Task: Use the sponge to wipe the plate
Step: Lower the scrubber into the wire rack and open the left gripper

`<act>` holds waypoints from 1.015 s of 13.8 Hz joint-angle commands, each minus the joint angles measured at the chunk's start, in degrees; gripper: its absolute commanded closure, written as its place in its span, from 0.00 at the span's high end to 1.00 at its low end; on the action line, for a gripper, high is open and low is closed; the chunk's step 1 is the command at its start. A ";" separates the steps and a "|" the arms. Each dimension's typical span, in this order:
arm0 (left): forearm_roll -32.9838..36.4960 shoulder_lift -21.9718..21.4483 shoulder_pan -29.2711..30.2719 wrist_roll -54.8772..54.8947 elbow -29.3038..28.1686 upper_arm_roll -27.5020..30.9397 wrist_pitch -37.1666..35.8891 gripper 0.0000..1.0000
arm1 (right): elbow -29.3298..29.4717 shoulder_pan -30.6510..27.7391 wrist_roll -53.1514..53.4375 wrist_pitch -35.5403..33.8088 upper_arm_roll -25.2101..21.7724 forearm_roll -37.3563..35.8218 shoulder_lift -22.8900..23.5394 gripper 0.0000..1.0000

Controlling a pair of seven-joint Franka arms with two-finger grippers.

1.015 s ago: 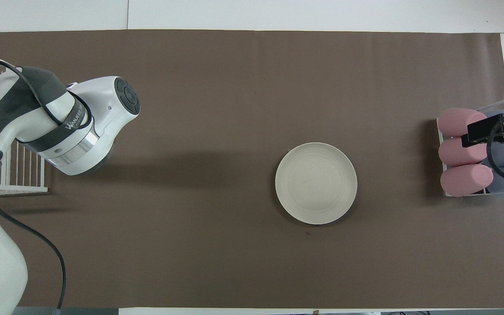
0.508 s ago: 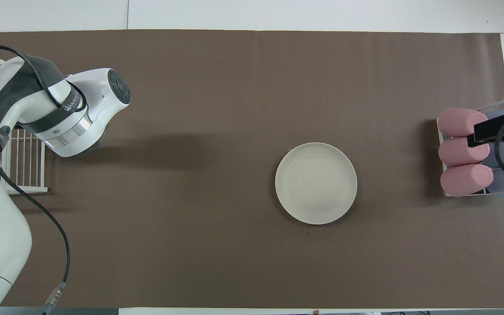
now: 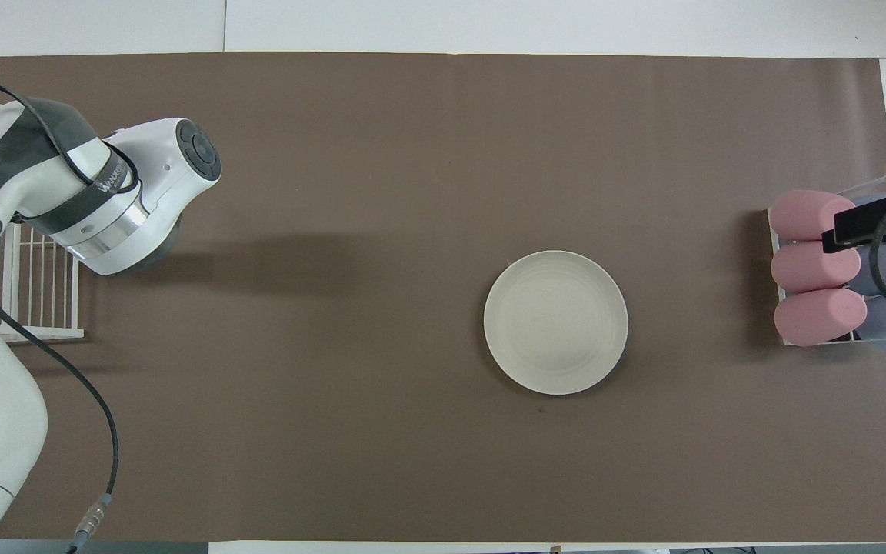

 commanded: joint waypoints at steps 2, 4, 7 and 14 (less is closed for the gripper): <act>-0.68 -0.55 0.87 -1.02 -0.83 -0.32 2.12 0.71 | -0.72 -0.69 -0.86 0.57 0.64 -0.74 -0.73 1.00; -0.68 -0.55 0.96 -1.10 -0.74 -0.32 2.30 1.00 | -0.72 -0.69 -0.86 0.57 0.64 -0.74 -0.73 1.00; -1.03 -0.55 0.96 -1.10 -0.65 -0.32 2.30 1.00 | -0.72 -0.60 -0.86 0.57 0.64 -0.74 -0.73 1.00; -12.59 -4.39 2.71 -0.06 2.33 -0.49 3.53 1.00 | -0.81 -0.69 -0.86 0.57 0.64 -0.74 -0.73 1.00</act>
